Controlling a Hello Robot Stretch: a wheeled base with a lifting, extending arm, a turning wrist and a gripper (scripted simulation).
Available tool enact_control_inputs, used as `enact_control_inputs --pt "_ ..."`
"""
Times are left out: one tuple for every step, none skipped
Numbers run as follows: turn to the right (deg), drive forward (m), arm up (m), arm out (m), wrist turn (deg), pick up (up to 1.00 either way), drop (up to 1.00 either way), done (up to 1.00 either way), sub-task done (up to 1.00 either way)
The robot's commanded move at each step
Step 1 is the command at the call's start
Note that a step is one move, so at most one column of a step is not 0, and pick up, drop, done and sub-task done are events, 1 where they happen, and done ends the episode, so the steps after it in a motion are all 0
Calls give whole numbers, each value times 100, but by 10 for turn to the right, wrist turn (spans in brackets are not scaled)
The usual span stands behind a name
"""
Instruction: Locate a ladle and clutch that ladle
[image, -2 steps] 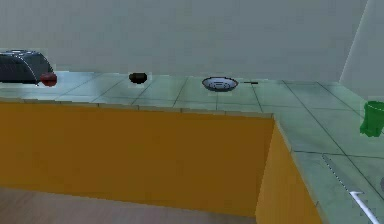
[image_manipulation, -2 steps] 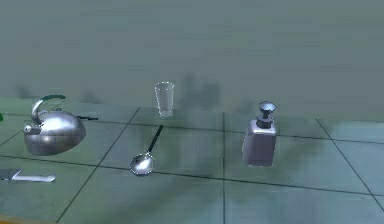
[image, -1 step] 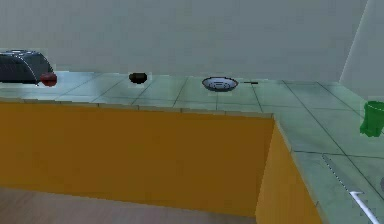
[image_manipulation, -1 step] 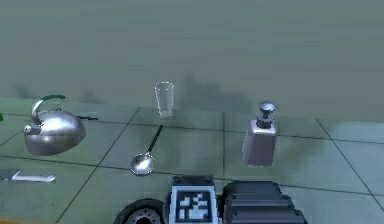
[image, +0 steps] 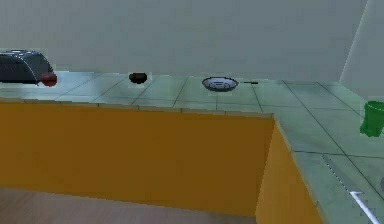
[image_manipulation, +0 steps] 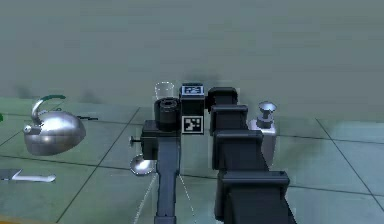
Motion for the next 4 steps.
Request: enact_control_inputs --pt "0 0 0 0 450 0 0 0 0" --pt "0 0 0 0 450 0 0 0 0" --pt "0 0 0 0 450 0 0 0 0" --pt "0 0 0 0 90 0 0 0 0"
